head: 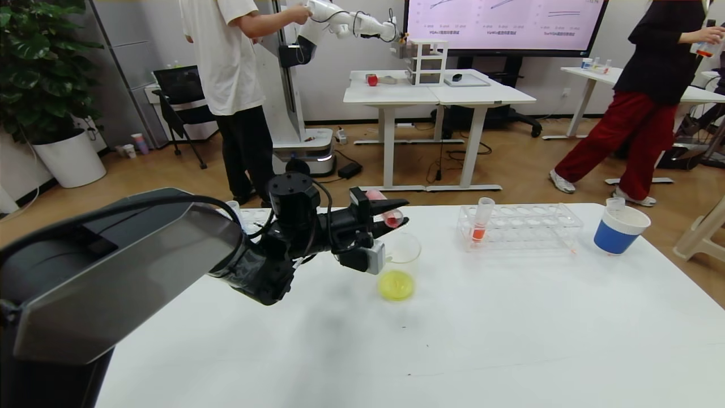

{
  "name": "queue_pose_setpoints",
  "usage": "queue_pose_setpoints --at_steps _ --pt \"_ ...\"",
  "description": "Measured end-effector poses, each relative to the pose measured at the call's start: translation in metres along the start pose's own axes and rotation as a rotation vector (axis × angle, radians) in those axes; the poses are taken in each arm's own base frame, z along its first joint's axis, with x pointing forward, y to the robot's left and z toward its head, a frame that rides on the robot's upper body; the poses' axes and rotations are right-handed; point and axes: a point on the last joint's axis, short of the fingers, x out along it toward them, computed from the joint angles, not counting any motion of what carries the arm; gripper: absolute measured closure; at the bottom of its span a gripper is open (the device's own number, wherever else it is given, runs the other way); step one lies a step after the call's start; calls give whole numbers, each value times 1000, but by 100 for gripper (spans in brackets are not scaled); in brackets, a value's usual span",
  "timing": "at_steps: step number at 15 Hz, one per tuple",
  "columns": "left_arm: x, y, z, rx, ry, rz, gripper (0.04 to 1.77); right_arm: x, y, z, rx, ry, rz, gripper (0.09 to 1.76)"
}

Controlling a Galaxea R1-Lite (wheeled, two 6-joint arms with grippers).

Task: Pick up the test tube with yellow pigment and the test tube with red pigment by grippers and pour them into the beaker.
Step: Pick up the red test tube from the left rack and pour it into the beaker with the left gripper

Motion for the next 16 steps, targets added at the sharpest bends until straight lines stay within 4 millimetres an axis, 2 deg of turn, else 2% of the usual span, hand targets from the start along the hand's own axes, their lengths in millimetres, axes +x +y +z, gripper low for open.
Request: queue_pose_setpoints --at_steps 7,16 --pt "-4 -8 -6 97 18 -46 128 0 0 0 0 0 0 11" --pt "-4 4 -11 221 29 -80 128 0 0 0 0 0 0 11"
